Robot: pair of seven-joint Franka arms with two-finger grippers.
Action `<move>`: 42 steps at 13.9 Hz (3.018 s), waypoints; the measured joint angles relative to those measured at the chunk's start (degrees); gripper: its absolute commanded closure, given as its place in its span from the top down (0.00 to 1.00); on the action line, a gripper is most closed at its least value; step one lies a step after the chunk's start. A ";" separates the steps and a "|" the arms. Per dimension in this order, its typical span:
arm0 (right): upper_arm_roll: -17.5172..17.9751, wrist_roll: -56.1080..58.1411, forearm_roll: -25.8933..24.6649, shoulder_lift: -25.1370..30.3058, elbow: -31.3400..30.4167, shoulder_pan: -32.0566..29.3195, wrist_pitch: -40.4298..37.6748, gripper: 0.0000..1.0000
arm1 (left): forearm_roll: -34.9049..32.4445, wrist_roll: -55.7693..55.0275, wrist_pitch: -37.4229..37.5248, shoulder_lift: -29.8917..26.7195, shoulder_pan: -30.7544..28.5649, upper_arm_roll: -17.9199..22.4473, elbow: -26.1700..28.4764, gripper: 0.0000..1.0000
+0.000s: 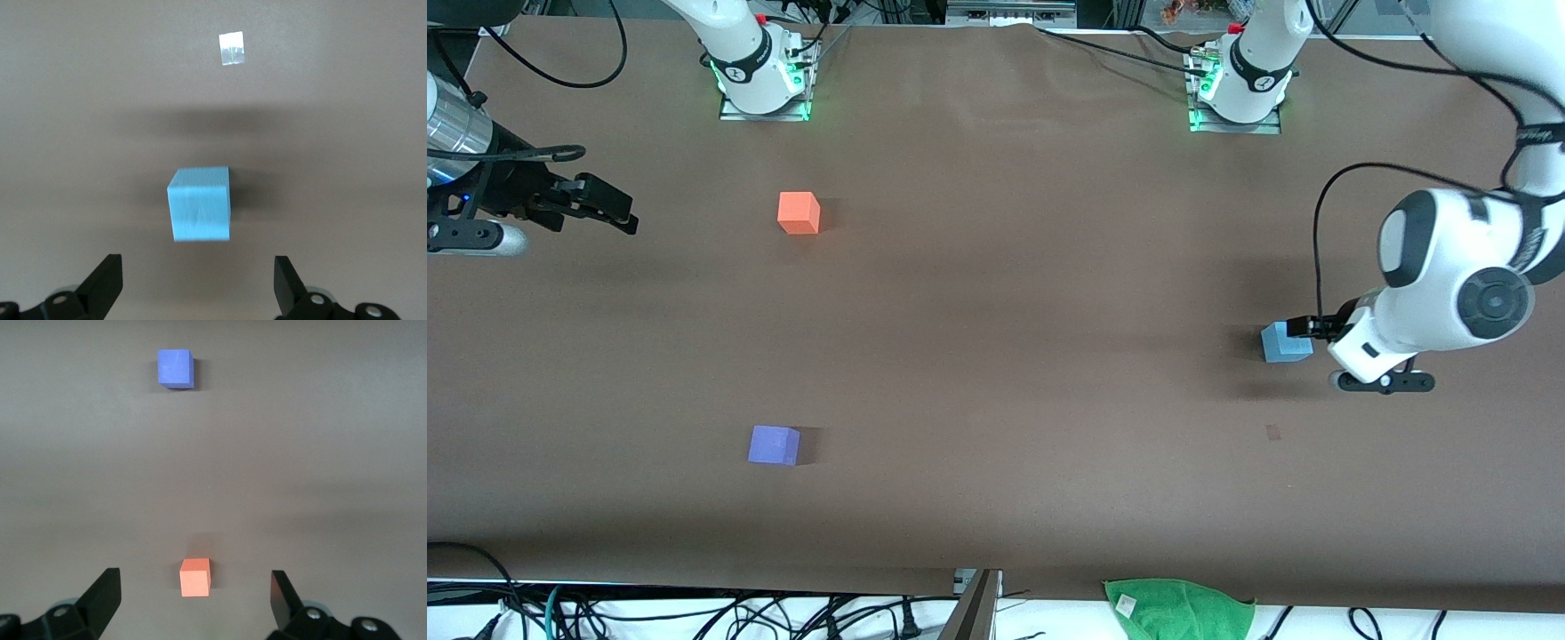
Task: Place blue block between orange and purple blocks
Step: 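Reach the left gripper down to the light-blue cube and grasp it, then lift the blue cube with the left gripper and carry it toward the table's middle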
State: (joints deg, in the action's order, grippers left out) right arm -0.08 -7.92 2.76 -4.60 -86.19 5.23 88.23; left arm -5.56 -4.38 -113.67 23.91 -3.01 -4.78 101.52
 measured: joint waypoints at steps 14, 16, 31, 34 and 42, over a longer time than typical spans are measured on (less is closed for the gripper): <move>0.00 0.00 0.00 0.00 0.00 0.00 0.00 0.99 | -0.21 0.04 -29.73 1.55 -2.60 0.05 18.58 0.89; 0.00 0.00 0.00 0.00 0.00 0.00 0.00 0.99 | -0.21 0.04 -31.55 3.22 -3.17 0.07 18.62 0.38; 0.04 0.00 0.01 0.00 0.00 0.03 0.01 0.99 | -0.19 -9.24 -0.51 -0.77 4.88 -14.76 -1.03 0.14; 0.05 0.00 0.01 0.00 0.00 0.03 0.01 0.99 | -0.19 -20.49 -0.83 5.73 16.35 -14.93 -5.97 0.14; 0.19 0.00 0.01 0.00 0.03 0.07 0.08 0.99 | -0.25 -31.80 -15.92 25.14 32.42 -12.10 -17.40 1.00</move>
State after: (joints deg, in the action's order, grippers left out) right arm 0.11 -7.92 2.77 -4.60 -86.17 5.30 88.30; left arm -5.80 -36.19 -129.59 49.06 29.41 -16.88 84.12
